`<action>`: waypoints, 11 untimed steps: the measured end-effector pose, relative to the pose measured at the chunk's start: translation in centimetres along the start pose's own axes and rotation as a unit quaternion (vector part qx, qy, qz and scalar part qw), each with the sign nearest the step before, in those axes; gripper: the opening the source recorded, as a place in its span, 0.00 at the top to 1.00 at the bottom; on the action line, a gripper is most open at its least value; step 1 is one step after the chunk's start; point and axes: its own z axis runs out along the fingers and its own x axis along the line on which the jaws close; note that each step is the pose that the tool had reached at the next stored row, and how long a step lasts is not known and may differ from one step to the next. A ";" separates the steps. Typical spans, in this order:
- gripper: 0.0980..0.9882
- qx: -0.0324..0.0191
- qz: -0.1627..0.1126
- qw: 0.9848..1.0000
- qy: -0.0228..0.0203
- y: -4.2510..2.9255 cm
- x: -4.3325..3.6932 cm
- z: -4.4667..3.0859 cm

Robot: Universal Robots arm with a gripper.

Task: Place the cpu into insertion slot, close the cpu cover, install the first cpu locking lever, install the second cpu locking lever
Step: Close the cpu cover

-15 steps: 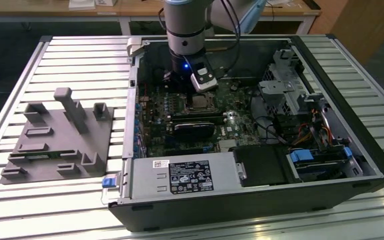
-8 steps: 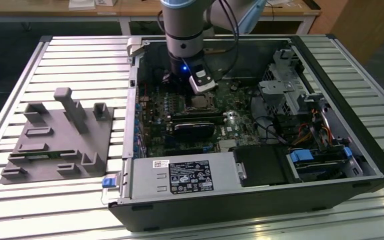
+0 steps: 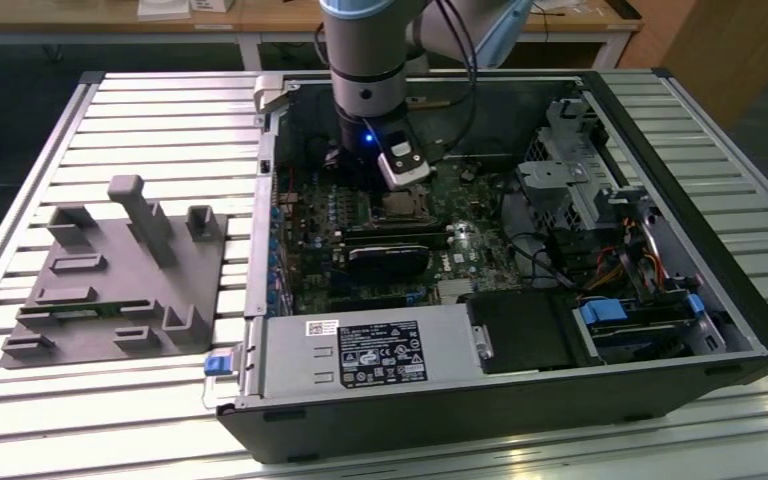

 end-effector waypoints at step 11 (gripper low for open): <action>0.99 0.000 0.000 1.000 0.000 0.11 -0.59 0.00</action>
